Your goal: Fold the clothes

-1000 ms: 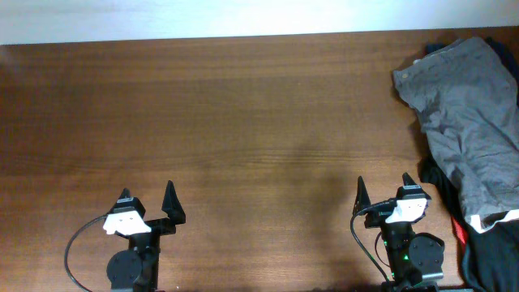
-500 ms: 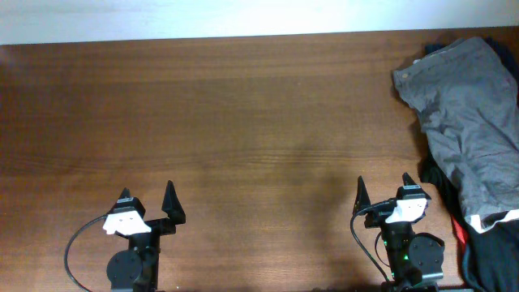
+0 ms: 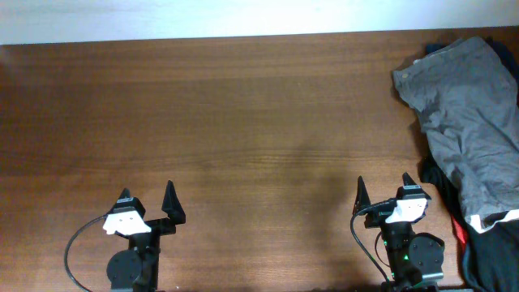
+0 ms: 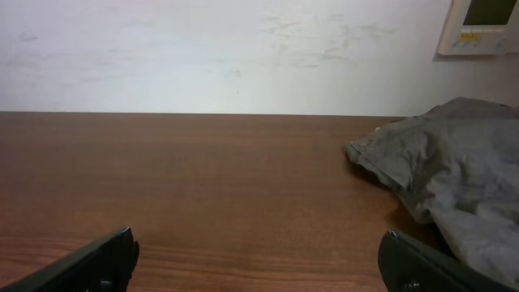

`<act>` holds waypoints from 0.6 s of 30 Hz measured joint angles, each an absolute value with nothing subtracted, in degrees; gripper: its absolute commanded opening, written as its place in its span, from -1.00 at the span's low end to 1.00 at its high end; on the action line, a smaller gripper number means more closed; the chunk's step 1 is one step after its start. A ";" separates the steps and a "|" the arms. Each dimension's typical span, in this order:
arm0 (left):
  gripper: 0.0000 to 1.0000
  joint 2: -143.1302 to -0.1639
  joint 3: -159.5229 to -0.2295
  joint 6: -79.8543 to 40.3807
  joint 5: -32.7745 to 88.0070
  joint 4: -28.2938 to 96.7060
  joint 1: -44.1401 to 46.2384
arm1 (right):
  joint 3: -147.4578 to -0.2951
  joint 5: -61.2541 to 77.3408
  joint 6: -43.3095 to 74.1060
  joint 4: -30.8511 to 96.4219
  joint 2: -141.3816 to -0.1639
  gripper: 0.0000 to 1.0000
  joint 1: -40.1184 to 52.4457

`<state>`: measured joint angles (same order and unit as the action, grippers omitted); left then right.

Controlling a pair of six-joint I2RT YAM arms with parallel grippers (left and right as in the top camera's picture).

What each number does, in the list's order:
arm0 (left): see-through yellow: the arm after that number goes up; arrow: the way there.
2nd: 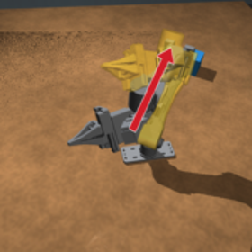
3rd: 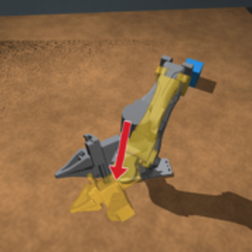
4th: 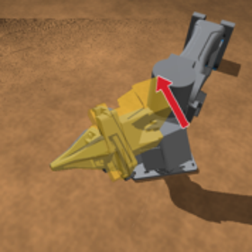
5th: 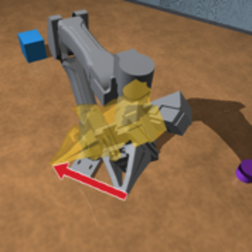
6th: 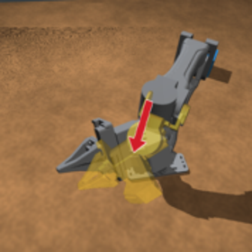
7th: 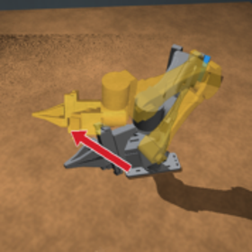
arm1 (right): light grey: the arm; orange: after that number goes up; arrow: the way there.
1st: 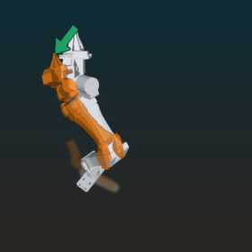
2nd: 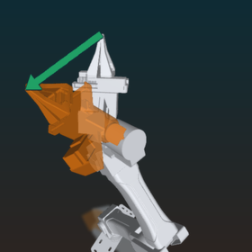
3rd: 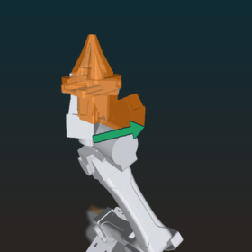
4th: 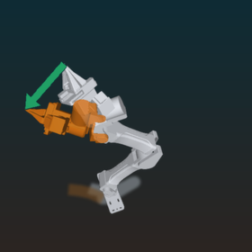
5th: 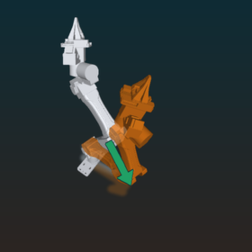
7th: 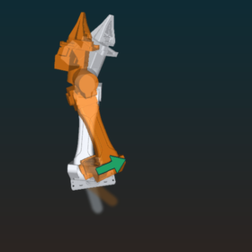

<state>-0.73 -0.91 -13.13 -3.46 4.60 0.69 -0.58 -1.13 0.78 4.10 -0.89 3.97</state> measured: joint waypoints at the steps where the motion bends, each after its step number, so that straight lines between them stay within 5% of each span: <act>1: 0.99 -0.73 -0.91 -13.13 -3.46 4.60 0.69 | -0.58 -1.15 0.80 4.10 -0.89 0.97 3.97; 11: 0.99 -0.73 -0.91 -13.13 -3.46 4.60 0.69 | -0.58 4.27 3.22 3.66 -0.89 0.97 3.97; 18: 0.99 -0.73 -0.91 -13.13 -1.39 4.69 0.69 | -0.58 19.35 18.22 2.46 -0.89 0.97 3.97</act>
<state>-0.73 -0.91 -13.13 -1.39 4.69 0.69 -0.58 19.35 18.22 2.46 -0.89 3.97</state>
